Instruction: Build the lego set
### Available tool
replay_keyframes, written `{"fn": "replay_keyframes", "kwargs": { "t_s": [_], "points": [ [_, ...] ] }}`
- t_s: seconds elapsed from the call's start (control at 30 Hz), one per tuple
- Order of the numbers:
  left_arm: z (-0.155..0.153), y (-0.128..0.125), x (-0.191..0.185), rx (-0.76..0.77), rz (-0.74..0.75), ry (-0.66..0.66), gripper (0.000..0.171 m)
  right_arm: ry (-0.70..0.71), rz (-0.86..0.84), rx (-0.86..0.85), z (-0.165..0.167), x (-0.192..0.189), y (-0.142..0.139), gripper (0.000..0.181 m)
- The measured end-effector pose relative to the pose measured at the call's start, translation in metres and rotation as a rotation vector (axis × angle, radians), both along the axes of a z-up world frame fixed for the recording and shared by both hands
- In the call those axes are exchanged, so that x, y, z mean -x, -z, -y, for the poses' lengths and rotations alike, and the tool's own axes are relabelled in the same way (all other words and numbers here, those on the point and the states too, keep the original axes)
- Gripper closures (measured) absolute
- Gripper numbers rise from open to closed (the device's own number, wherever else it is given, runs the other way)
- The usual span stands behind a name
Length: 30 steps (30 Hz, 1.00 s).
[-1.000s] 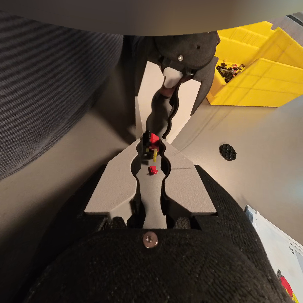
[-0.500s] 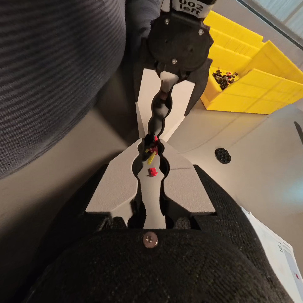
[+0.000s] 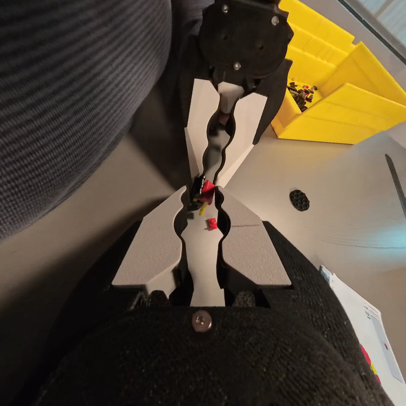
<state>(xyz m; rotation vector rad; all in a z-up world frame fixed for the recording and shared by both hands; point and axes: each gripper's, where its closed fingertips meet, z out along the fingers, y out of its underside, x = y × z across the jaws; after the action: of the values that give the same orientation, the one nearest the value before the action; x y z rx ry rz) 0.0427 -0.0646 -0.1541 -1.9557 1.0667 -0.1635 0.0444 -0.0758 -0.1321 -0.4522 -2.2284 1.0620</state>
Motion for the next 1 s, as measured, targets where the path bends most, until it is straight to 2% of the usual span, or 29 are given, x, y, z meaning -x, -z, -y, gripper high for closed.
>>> {"fn": "replay_keyframes", "kwargs": {
  "t_s": [0.53, 1.0],
  "points": [
    [0.0050, 0.0020, -0.0035, 0.084, 0.055, 0.037, 0.160, -0.015, -0.082, -0.130, 0.0082, -0.0049, 0.0040, 0.163],
    [0.0084, 0.0039, -0.0018, 0.172, 0.113, 0.026, 0.146, 0.020, -0.093, -0.158, 0.0084, 0.0011, 0.0044, 0.163]
  ]
}}
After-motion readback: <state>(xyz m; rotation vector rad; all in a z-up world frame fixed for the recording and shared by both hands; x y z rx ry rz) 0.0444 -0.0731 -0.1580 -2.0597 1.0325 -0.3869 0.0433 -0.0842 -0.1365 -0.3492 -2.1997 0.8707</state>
